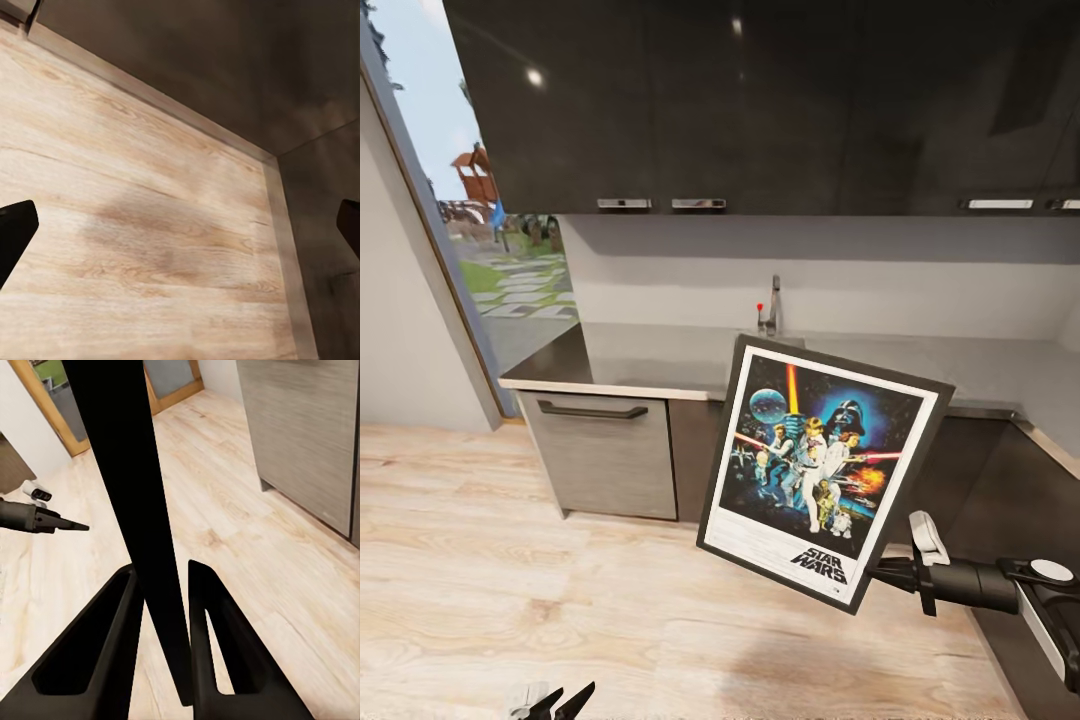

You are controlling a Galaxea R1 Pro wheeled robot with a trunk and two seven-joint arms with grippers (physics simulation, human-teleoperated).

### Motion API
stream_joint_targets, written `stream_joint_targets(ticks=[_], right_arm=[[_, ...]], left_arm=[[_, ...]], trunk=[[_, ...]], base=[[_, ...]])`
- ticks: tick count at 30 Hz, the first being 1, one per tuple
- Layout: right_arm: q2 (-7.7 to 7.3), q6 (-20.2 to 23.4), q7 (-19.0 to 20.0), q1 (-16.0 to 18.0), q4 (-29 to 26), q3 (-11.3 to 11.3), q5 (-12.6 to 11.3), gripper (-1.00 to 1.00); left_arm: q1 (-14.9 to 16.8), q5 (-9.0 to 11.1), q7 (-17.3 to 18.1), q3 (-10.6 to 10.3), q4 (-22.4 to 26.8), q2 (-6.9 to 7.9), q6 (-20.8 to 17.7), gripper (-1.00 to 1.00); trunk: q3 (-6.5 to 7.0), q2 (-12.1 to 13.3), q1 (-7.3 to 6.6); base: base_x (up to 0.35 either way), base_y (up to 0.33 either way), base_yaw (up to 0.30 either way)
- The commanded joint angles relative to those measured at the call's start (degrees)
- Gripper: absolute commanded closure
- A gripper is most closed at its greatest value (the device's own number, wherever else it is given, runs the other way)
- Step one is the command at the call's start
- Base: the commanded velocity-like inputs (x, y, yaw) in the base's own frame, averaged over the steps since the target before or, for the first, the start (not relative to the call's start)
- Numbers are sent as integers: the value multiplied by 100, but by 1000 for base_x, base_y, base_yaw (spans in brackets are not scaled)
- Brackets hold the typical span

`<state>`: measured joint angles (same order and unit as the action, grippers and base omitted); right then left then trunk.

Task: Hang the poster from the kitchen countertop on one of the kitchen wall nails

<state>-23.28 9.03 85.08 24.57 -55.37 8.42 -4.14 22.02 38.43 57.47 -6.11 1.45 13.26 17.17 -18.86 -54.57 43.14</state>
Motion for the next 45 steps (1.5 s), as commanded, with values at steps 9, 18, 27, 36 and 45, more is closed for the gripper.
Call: stream_joint_targets(ticks=[9,18,27,36,45], right_arm=[[-1,73,27,4,0,-6,-16,100],[-1,73,27,4,0,-7,-11,100],[-1,65,27,-4,0,7,-16,100],[-1,64,27,-5,0,7,-16,100],[-1,57,23,-5,15,3,-16,100]], left_arm=[[5,41,10,-48,-4,1,32,-100],[4,40,-6,-48,-4,1,32,-100],[4,42,-8,-48,-4,1,32,-100],[4,40,-8,-48,-4,1,32,-100],[4,42,-8,-48,-4,1,32,-100]], trunk=[[73,357,-198],[153,718,-396],[274,1079,-593],[433,1440,-791],[595,1801,-989]], base=[[0,0,0],[0,0,0],[0,0,0],[0,0,0],[0,0,0]])
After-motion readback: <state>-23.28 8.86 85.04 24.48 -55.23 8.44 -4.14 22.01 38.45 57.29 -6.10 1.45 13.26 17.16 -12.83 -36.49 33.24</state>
